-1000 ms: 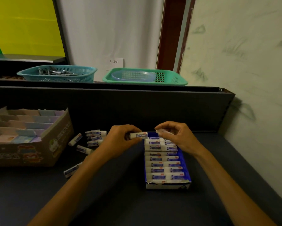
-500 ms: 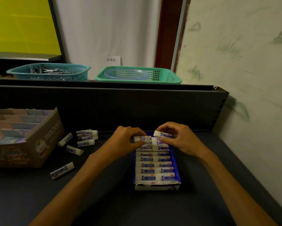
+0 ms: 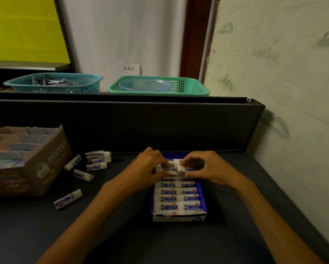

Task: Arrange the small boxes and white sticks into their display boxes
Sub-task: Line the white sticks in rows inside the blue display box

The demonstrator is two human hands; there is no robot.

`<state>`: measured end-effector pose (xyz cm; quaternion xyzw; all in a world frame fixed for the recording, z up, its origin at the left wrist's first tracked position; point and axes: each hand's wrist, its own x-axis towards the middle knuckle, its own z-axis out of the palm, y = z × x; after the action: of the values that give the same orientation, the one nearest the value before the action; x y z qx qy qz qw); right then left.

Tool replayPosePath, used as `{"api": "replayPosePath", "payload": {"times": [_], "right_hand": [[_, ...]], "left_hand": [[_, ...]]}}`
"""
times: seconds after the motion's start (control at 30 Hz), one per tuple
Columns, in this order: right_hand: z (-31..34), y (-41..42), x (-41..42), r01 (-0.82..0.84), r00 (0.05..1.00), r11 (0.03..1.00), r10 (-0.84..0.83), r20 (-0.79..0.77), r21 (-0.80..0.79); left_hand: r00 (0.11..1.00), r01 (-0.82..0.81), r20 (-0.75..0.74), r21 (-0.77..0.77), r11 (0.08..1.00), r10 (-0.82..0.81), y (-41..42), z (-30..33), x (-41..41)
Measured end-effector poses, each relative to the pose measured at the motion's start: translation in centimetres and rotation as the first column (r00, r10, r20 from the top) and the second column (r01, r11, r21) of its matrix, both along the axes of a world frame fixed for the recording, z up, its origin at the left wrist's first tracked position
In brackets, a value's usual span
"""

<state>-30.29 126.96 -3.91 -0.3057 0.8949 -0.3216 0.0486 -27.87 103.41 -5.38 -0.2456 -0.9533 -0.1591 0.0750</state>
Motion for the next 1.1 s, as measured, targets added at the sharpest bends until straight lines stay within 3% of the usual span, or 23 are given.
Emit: {"api": "replayPosePath", "payload": {"times": [0.53,1.1], "right_hand": [[-0.1,-0.9,0.7,-0.011,0.999,0.981,0.018,-0.031,0.196],[0.0,-0.5,1.1,-0.003,0.998,0.971,0.018,-0.064,0.238]], "left_hand": [[1.0,0.004,0.001,-0.116,0.993,-0.004,0.4,0.6,1.4],[0.999,0.04,0.033,-0.141,0.989,-0.035,0.7,0.8,1.4]]}}
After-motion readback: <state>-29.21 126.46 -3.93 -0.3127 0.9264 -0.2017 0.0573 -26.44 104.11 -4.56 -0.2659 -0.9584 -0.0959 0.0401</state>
